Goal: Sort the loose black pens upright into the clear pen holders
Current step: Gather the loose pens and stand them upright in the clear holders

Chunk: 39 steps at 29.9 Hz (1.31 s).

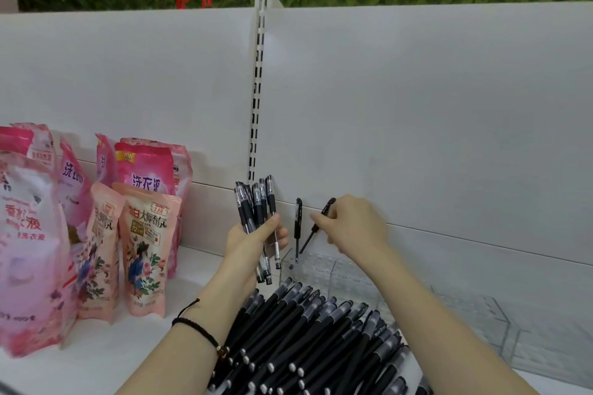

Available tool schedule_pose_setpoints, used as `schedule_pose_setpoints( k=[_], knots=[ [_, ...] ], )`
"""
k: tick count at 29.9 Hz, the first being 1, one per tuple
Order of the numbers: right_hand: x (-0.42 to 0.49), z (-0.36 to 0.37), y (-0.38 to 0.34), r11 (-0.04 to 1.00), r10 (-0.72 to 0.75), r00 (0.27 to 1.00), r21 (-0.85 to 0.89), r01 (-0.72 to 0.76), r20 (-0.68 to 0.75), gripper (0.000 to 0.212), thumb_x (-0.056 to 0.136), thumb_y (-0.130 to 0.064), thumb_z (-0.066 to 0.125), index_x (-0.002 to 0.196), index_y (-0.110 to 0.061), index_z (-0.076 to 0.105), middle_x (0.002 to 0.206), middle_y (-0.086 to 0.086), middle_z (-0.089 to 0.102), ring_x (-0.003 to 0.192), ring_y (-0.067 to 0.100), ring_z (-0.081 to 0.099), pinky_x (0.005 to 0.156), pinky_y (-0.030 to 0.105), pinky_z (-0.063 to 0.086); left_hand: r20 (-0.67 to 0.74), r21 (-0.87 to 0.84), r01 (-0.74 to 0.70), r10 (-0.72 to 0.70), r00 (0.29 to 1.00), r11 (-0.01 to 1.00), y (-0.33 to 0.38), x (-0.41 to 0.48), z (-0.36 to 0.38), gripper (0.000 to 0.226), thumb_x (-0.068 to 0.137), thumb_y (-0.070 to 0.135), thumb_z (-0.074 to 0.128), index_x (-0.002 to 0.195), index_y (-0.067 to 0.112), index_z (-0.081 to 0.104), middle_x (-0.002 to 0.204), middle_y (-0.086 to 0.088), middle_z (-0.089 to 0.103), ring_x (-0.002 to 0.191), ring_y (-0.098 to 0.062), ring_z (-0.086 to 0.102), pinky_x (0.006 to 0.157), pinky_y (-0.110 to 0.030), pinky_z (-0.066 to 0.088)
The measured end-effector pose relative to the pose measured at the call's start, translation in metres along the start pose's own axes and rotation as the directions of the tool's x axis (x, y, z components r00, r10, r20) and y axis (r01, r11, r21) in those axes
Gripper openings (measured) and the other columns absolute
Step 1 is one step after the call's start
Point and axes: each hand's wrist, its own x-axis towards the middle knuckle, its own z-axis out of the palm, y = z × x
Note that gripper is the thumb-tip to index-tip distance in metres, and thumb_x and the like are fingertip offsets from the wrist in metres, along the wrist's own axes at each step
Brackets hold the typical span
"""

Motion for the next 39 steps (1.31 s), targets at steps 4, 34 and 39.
schedule_pose_setpoints(
  k=[4,34,39],
  knots=[
    [0.002,0.004,0.002,0.996,0.010,0.998,0.089,-0.004,-0.062,0.034,0.089,-0.039,0.058,0.068,-0.012,0.065,0.068,0.005,0.070,0.064,0.026,0.065,0.063,0.034,0.055,-0.013,-0.019,0.020,-0.020,1.000,1.000,0.001,0.000,0.000,0.010,0.086,0.006,0.068,0.089,-0.001,0.062,0.069,-0.013,0.065,0.054,-0.013,0.067,0.056,-0.024,0.059],
    [0.008,0.018,-0.001,0.928,-0.001,0.992,0.368,0.048,-0.128,0.018,0.085,-0.037,0.066,0.078,-0.021,0.067,0.075,-0.003,0.070,0.066,0.022,0.065,0.069,0.038,0.055,0.029,-0.055,0.028,-0.027,0.999,0.998,0.007,-0.008,0.006,0.015,0.088,0.006,0.066,0.097,-0.005,0.063,0.079,-0.014,0.069,0.055,-0.013,0.068,0.051,-0.022,0.056],
    [0.011,0.015,0.000,0.952,0.004,0.991,0.303,0.036,-0.132,0.026,0.087,-0.032,0.063,0.069,-0.015,0.066,0.064,0.002,0.068,0.064,0.024,0.064,0.068,0.040,0.054,0.020,-0.034,0.032,-0.031,0.999,0.999,0.007,-0.008,0.005,0.014,0.087,0.007,0.067,0.096,-0.004,0.065,0.078,-0.013,0.071,0.056,-0.012,0.069,0.050,-0.022,0.056]
  ],
)
